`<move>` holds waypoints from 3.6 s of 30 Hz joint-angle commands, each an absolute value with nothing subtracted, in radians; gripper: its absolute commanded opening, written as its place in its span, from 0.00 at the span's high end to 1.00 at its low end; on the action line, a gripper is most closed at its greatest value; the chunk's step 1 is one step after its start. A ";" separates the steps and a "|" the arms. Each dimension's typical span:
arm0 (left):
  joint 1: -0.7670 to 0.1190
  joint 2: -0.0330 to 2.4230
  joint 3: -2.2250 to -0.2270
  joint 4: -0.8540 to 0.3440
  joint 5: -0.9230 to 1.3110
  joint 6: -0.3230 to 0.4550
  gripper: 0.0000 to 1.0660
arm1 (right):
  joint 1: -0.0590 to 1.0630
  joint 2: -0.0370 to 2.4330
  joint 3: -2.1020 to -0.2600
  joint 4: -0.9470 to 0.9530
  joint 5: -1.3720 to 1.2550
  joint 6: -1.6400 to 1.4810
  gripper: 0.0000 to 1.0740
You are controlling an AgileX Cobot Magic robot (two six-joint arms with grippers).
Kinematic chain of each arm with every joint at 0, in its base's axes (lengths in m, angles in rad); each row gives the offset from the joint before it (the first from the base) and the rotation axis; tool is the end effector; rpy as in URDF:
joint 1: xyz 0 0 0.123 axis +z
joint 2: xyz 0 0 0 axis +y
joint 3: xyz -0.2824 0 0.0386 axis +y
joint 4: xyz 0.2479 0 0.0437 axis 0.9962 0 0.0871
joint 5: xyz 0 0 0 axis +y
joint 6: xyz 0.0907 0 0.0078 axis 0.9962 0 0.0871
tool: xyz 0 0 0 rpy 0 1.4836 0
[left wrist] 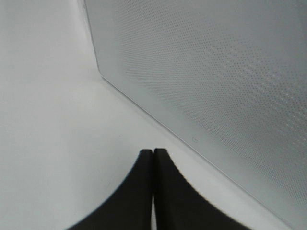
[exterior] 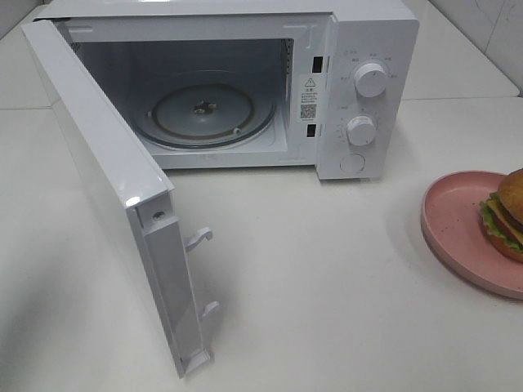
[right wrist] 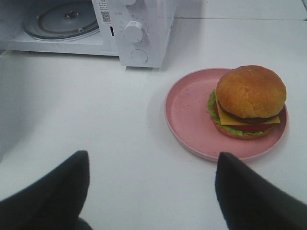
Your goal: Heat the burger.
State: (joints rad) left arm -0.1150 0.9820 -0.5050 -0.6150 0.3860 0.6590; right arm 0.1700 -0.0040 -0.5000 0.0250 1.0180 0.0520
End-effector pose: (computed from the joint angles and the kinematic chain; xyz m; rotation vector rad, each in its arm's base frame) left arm 0.1794 -0.0407 0.2463 0.3347 2.2501 -0.2682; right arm -0.0041 0.0013 0.2807 -0.1186 1.9980 0.1723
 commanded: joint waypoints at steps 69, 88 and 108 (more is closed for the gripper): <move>-0.632 2.028 -1.446 -0.811 0.182 0.846 1.00 | 0.168 -0.031 -0.498 0.027 1.004 0.051 0.36; -0.632 2.142 -1.622 -0.802 0.262 0.844 1.00 | 0.168 -0.031 -0.498 0.027 1.004 0.051 0.36; -0.632 2.009 -1.622 -0.535 0.712 0.681 1.00 | 0.168 -0.031 -0.498 0.027 1.004 0.051 0.36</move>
State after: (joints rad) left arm -0.6320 2.0310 -1.6150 -0.5630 0.6630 0.7250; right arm 0.1700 -0.0040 -0.5000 0.0250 1.0180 0.0520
